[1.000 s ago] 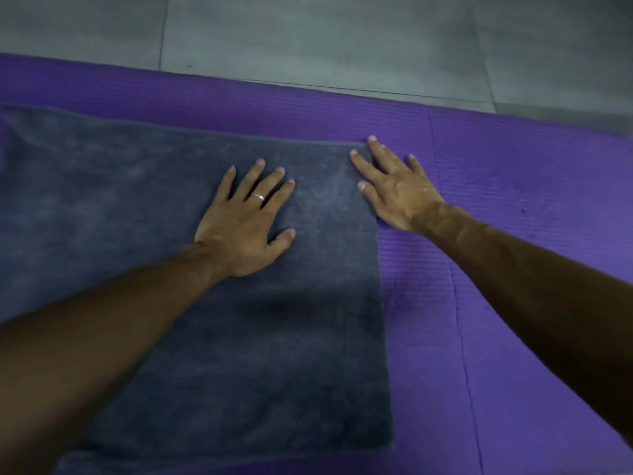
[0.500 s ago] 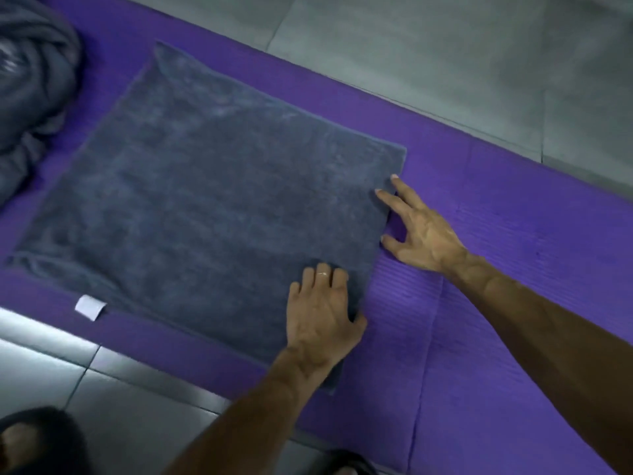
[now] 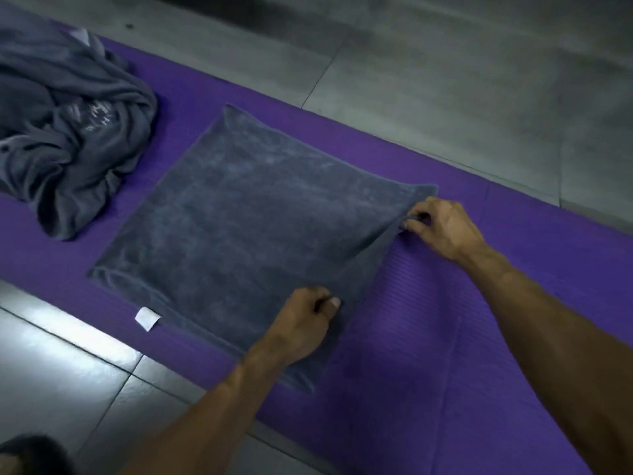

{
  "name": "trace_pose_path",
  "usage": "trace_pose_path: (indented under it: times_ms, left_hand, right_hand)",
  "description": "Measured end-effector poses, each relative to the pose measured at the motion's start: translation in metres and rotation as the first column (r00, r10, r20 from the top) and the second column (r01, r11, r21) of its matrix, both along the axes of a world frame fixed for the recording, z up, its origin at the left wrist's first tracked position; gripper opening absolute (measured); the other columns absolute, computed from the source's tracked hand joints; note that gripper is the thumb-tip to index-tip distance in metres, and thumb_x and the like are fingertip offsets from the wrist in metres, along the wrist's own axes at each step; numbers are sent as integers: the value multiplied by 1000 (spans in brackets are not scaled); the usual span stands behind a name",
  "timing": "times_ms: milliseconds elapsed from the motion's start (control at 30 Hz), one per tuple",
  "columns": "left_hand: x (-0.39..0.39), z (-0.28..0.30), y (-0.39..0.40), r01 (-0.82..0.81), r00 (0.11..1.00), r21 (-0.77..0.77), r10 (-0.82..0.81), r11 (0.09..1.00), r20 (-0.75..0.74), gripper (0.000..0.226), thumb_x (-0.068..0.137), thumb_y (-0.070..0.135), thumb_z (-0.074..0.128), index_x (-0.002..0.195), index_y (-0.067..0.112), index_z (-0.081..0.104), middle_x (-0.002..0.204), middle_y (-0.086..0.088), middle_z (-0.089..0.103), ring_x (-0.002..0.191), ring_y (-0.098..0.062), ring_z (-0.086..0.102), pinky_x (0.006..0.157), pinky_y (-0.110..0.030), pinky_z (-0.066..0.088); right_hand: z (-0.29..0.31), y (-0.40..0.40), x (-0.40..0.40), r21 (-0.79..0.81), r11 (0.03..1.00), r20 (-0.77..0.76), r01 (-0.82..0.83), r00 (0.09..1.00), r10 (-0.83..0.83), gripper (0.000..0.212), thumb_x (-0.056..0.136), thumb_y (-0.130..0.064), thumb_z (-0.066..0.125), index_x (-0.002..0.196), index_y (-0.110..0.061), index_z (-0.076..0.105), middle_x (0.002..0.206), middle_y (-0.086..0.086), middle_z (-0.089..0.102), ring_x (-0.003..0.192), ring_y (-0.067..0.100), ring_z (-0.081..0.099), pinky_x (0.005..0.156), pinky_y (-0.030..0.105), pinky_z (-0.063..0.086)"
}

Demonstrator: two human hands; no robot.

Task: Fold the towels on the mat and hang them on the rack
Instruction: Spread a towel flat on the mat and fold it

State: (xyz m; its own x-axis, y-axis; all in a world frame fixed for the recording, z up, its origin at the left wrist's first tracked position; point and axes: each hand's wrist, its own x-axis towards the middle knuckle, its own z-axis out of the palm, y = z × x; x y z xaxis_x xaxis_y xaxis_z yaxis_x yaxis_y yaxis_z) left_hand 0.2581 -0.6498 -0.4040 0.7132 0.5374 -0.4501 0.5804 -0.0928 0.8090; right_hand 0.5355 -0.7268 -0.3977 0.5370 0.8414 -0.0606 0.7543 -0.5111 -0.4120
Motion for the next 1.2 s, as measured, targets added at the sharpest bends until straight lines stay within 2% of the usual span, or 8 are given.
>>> trace_pose_path:
  times_ms: [100,233,467,733,867,1000,1100,1200]
  left_hand:
    - [15,5,-22,69,995,-79,-63,995,77,40,98,22,54,59,20,48,47,15,42,47,1,37,55,-15,34]
    - [23,12,-23,55,984,-148,-28,988,178,28,98,25,54,75,9,60,64,5,54,62,-6,47,65,-26,43]
    - [-20,17,67,-117,974,148,85,982,208,24,92,27,63,73,12,61,62,5,53,57,-2,45,60,-16,39]
    - [-75,12,175,-227,974,344,218,911,66,24,91,31,64,69,24,58,61,7,53,57,-5,46,55,-14,34]
    - [-92,0,215,-200,969,425,241,883,-45,18,91,35,62,77,23,61,73,1,61,76,-20,59,68,-26,38]
    - [-104,-24,230,-136,960,476,235,869,-154,19,91,39,60,90,21,65,85,-4,66,89,-30,62,78,-34,48]
    - [-107,-38,229,-51,948,542,212,839,-238,22,91,43,56,97,23,61,98,-8,68,97,-32,62,79,-39,49]
    - [-103,-32,235,3,933,595,211,804,-290,21,85,38,60,96,20,60,104,-6,56,99,-29,57,77,-39,49]
  right_hand:
    - [21,-36,12,-41,998,13,55,998,-54,6,83,-21,73,86,-17,74,88,4,71,81,24,64,75,28,44]
    - [37,-47,23,-76,991,79,106,992,-100,13,80,-26,76,86,-15,73,85,5,70,77,22,62,72,27,43]
    - [48,70,-5,-10,996,162,-91,983,91,22,83,-28,73,93,-8,69,93,11,59,88,26,55,76,30,39]
    - [46,226,-52,-26,958,206,-287,936,286,28,85,-34,69,101,-11,66,103,10,55,95,28,54,83,41,47]
    - [30,282,-69,-24,941,198,-338,921,336,24,86,-32,68,99,-13,65,102,5,53,91,20,49,79,33,41]
    - [-7,316,-73,-148,916,187,-372,899,395,33,85,-35,68,111,-15,65,114,9,60,108,27,54,94,37,43]
    - [-30,320,-76,-180,921,93,-345,926,365,57,89,-33,65,138,-15,45,136,11,49,125,29,46,106,40,38]
    - [-38,316,-81,-48,947,85,-317,943,321,69,93,-26,59,151,-14,23,154,10,31,139,27,33,115,40,30]
